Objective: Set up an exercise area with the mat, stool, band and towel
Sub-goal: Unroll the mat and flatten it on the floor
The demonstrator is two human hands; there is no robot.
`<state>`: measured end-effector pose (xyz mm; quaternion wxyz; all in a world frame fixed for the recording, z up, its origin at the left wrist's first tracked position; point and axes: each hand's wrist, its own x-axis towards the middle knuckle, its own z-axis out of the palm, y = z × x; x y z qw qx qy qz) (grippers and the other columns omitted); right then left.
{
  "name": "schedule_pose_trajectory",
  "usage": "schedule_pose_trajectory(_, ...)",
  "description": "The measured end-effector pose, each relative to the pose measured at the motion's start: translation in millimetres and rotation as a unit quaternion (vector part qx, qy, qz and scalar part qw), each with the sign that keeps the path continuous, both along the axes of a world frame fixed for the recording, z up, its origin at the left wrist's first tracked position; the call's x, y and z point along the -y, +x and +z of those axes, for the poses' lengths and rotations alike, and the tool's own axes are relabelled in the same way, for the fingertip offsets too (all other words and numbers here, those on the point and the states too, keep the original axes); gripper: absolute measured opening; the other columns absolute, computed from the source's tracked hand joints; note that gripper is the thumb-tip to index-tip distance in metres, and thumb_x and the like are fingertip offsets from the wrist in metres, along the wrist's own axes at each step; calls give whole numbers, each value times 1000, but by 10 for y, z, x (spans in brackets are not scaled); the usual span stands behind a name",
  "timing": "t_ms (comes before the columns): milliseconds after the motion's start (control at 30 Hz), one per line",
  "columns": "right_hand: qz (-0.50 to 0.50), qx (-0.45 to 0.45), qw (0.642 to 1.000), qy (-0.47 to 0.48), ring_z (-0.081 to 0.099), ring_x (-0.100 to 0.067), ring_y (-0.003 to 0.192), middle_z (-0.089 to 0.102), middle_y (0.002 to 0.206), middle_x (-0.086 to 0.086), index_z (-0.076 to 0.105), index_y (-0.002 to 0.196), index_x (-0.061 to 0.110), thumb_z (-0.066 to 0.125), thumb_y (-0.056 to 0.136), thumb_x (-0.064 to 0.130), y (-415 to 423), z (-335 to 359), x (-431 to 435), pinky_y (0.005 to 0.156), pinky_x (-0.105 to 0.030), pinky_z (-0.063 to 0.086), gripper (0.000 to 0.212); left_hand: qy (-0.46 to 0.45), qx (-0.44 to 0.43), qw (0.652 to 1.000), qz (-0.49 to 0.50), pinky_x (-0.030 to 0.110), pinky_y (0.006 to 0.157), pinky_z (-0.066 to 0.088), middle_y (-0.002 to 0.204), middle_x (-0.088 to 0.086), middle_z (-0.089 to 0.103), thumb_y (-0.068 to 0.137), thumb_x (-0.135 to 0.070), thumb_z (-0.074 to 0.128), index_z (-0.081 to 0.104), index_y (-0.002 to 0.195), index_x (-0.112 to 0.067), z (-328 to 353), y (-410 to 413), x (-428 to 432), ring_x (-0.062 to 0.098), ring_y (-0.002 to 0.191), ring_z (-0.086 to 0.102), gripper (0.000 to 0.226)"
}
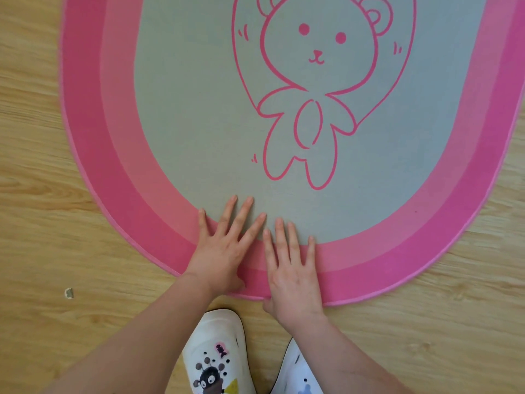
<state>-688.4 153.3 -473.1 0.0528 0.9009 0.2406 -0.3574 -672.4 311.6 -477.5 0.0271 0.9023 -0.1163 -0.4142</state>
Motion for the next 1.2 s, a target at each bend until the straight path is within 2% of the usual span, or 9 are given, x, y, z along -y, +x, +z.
schedule_pose_trajectory(200, -5, 6, 1000, 7, -4, -36, 149, -6, 161, -19, -2, 153, 9, 80, 52, 59, 49, -16, 28, 111, -67, 13, 140, -7, 26, 999, 28, 69, 107, 3, 148, 4, -43, 63, -55, 75, -30, 144, -27, -33, 294, -16, 28, 140, -34, 136)
schedule_pose_trajectory(333, -22, 22, 999, 13, 8, -34, 149, 7, 162, -17, 13, 154, 10, 82, 44, 56, 255, -43, 35, 109, -66, 23, 137, -29, 52, 997, 45, 67, 110, 2, 152, 1, -36, 58, -59, 77, -20, 149, -27, -74, 524, -91, 23, 142, -30, 137)
schedule_pose_trajectory(400, -24, 23, 999, 11, 9, -32, 149, 8, 162, -15, 16, 154, 11, 81, 45, 56, 439, -33, 22, 109, -65, 24, 134, -36, 70, 995, 59, 65, 111, 3, 155, 1, -31, 56, -61, 78, -15, 150, -26, -84, 699, -145, 21, 143, -26, 137)
schedule_pose_trajectory(567, -10, 8, 1000, 16, -15, -26, 149, -21, 160, -7, -13, 154, 22, 76, 63, 55, 1032, 13, -25, 115, -62, 12, 131, -44, 98, 989, 106, 62, 113, 5, 158, 4, -22, 57, -62, 78, -6, 152, -26, -61, 1104, -242, 22, 146, -20, 132)
schedule_pose_trajectory(700, -50, 14, 999, 2, -17, -25, 148, -25, 159, -4, -16, 153, 28, 83, 59, 55, 1496, 47, -39, 115, -61, 15, 140, -38, 80, 994, 66, 67, 110, 5, 156, 4, -29, 49, -63, 81, -11, 150, -33, -68, 1255, -315, 25, 144, -24, 140)
schedule_pose_trajectory(800, -115, 6, 993, -17, -19, -32, 147, -27, 158, -11, -18, 152, 25, 88, 53, 52, 1828, 51, -104, 113, -64, 18, 148, -12, 56, 998, 38, 71, 107, 3, 151, 8, -38, 47, -62, 83, -22, 147, -32, -68, 1288, -291, 30, 140, -31, 149)
schedule_pose_trajectory(900, -78, -16, 997, -18, -22, -41, 144, -32, 155, -17, -23, 150, 26, 88, 53, 52, 1754, 50, -138, 110, -67, 17, 150, 12, 43, 999, 9, 74, 104, 2, 146, 14, -44, 46, -62, 83, -32, 142, -31, -61, 1293, -220, 37, 137, -35, 153)
schedule_pose_trajectory(1000, -37, -17, 999, -16, -24, -41, 144, -35, 153, -18, -27, 148, 27, 86, 61, 48, 1397, 29, -120, 110, -70, 13, 144, 26, 32, 999, -8, 75, 105, 3, 144, 16, -46, 49, -60, 83, -34, 142, -30, -31, 1291, -210, 41, 136, -35, 152)
schedule_pose_trajectory(1200, -51, -4, 999, -10, -24, -39, 144, -34, 154, -16, -25, 149, 28, 82, 62, 49, 1319, 19, -98, 111, -69, 12, 140, 35, 34, 998, -31, 73, 105, 4, 144, 15, -46, 53, -57, 81, -37, 140, -30, -37, 1234, -212, 42, 136, -35, 149)
